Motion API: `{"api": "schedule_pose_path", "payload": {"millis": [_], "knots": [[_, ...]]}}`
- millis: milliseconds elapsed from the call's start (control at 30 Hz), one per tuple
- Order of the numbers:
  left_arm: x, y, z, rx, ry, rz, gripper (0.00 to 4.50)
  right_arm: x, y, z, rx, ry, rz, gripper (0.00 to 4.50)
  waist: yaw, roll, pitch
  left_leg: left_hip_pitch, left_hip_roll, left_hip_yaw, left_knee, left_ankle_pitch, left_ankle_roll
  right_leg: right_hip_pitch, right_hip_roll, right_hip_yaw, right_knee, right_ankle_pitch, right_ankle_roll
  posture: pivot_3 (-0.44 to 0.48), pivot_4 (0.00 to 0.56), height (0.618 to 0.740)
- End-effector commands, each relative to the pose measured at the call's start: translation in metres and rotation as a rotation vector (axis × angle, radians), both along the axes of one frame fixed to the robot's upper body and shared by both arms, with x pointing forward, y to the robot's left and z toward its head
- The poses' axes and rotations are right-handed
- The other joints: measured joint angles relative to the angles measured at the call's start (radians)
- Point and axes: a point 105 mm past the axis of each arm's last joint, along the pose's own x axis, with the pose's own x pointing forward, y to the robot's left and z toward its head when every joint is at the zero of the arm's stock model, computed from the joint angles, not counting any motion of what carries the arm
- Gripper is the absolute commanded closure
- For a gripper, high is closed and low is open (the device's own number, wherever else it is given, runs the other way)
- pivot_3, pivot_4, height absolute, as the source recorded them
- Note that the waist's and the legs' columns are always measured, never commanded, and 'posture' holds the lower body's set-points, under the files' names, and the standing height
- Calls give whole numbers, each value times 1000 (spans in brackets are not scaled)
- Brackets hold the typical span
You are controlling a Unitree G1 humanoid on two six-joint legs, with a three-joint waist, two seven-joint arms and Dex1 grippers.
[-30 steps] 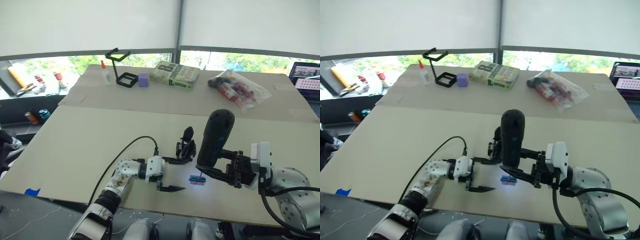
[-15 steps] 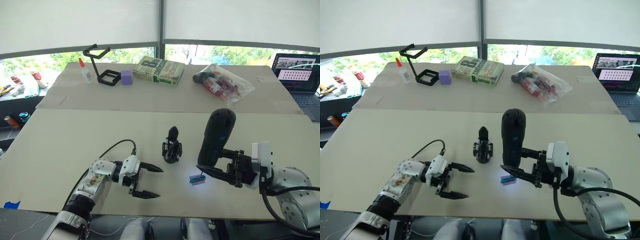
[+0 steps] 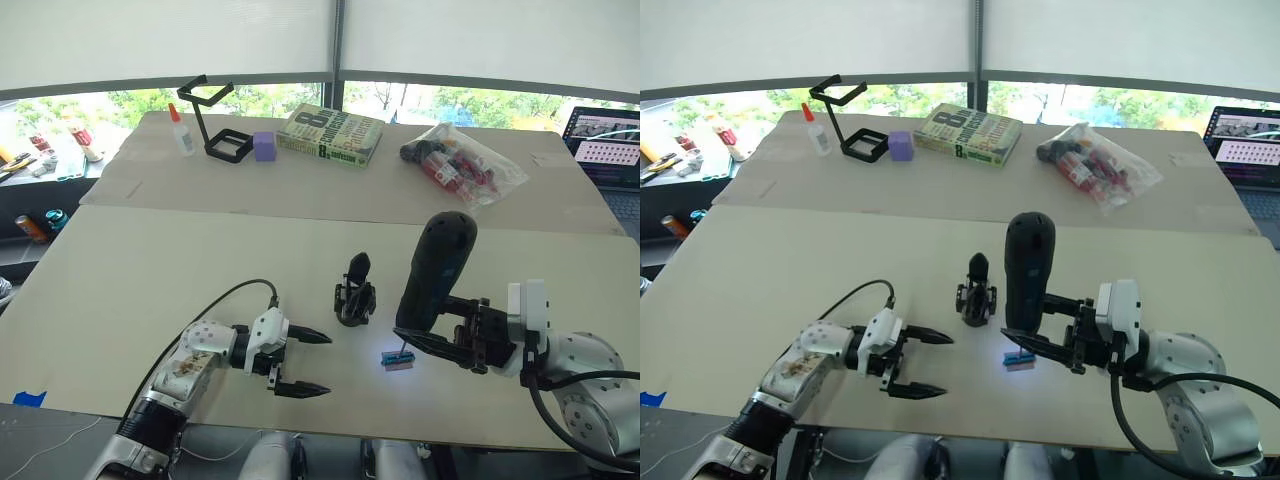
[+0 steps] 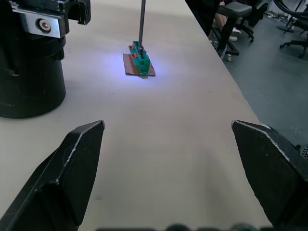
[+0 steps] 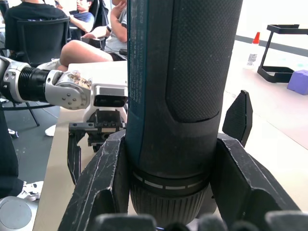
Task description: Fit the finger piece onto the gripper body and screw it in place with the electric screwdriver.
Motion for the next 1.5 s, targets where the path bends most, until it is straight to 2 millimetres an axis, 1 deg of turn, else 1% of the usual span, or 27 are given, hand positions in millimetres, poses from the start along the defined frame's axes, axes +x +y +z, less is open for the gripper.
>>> {"api": "schedule_pose_path", "payload": {"millis": [33,533,633,833,933,1133,1233,1333,1367,1433,1467,1500], "knots": [[0,-7,9,-8,-38,-3,35,-5,2,13,17,-43,27,2573,-1,0,0,0,0,0,1,0,0,0,0,0,0,0,0,0,150,740],[5,-6,15,-4,-44,15,35,-10,5,9,17,27,59,2573,-2,-1,1,0,0,0,4,0,0,0,0,1,1,1,1,0,150,740],[5,-3,11,-3,-42,20,35,-11,5,12,24,23,65,2573,-2,-1,1,0,0,0,5,0,0,1,0,1,2,1,1,0,150,740],[5,0,3,-8,-50,27,35,-7,3,33,88,-41,42,2573,-3,-1,1,-1,0,0,7,0,1,1,0,1,2,1,1,0,150,740],[4,-3,-4,-2,-61,12,35,-6,2,35,84,-46,38,2573,-2,-1,1,-1,0,0,8,0,1,1,0,1,2,2,1,0,150,740],[2,-14,-13,-7,-73,-12,35,-4,3,32,65,-51,33,2573,8,0,0,-1,0,0,8,-1,2,2,0,1,2,2,1,0,150,740],[5,-18,-24,1,-74,-5,35,-4,3,27,45,-49,33,2573,14,0,0,0,0,0,9,-2,3,3,-1,1,1,3,1,0,150,740],[11,-19,-46,19,-66,7,35,-4,3,26,42,-47,34,2573,30,2,-1,3,-1,0,10,-3,5,7,-1,1,0,3,1,0,150,740],[15,-19,-54,30,-63,14,35,-4,3,26,42,-47,33,2573,36,3,-1,6,-1,-1,10,-3,6,11,-2,1,0,3,1,0,150,740],[20,-19,-64,43,-60,23,35,-4,3,25,41,-48,31,2573,48,7,-4,15,0,-1,10,-9,16,16,-4,0,-1,0,-3,0,150,740],[23,-19,-68,49,-61,22,35,-3,3,25,40,-48,30,2573,52,9,-6,16,0,-1,10,-9,16,17,-6,1,-1,0,-3,0,150,740],[25,-20,-70,54,-63,20,35,-3,2,25,39,-48,29,2573,52,9,-6,16,-1,-1,11,-8,17,17,-8,0,-1,-2,4,0,150,740]]}}
